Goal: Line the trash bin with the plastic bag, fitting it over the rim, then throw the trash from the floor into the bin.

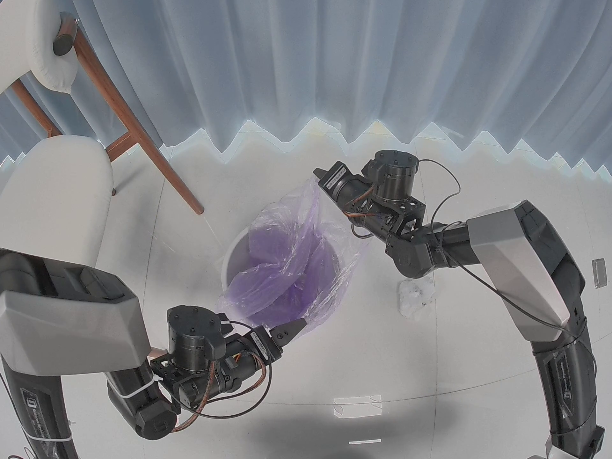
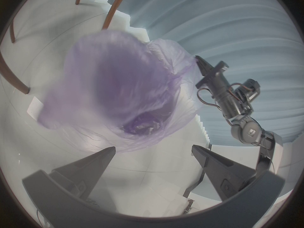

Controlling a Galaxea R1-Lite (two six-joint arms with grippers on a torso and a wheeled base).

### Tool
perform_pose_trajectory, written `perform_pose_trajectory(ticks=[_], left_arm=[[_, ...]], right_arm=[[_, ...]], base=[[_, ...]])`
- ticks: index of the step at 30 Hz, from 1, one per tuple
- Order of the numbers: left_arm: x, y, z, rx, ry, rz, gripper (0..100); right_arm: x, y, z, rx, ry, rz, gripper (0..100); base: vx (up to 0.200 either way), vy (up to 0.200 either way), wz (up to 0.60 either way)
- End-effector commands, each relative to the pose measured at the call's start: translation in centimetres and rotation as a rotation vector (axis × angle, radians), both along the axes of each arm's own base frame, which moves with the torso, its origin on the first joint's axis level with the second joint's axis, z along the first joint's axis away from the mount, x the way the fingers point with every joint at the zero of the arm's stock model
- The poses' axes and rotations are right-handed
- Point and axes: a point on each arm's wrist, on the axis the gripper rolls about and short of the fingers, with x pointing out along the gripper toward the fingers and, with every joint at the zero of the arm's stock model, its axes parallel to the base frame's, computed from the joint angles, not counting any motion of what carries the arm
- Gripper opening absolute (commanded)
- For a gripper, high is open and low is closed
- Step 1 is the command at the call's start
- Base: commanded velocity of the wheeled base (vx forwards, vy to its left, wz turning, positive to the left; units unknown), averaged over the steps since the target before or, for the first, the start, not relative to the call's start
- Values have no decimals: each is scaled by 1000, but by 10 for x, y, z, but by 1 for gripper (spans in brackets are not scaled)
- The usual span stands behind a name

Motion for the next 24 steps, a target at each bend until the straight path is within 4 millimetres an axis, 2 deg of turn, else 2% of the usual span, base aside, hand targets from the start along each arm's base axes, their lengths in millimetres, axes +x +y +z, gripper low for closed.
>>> perform_pose_trajectory(ticks=[1,4,5,8,11,15,19,21,22,23,24], left_arm=[[-7,-7,14,-25,-40,-31,100],[-7,-6,14,-24,-39,-30,100],[-7,-6,14,-24,-39,-30,100],[-7,-6,16,-25,-46,-24,100],[-8,-5,24,-25,-81,-11,100],[-15,-9,41,-28,-146,-46,100],[-23,-15,61,-39,-223,-107,100],[-19,-20,66,-11,-264,-133,100],[-19,-20,66,-11,-264,-133,100],[-11,-24,69,72,-315,-149,100],[-8,-26,69,108,-333,-154,100]], right_arm=[[15,6,-13,-7,9,-5,0],[15,9,-16,-15,11,-3,0],[15,9,-18,-18,13,-5,100],[10,6,-23,-48,39,-34,100],[-5,-7,9,-52,19,-29,100],[-31,-19,41,-45,9,23,100],[-64,-31,59,-51,22,75,100],[-78,-39,64,-58,16,98,100],[-78,-39,64,-58,16,98,100],[-90,-47,73,-61,4,101,100],[-93,-49,76,-60,1,101,100]], base=[[0,0,0],[0,0,0],[0,0,0],[0,0,0],[0,0,0],[0,0,0],[0,0,0],[0,0,0],[0,0,0],[0,0,0],[0,0,0]])
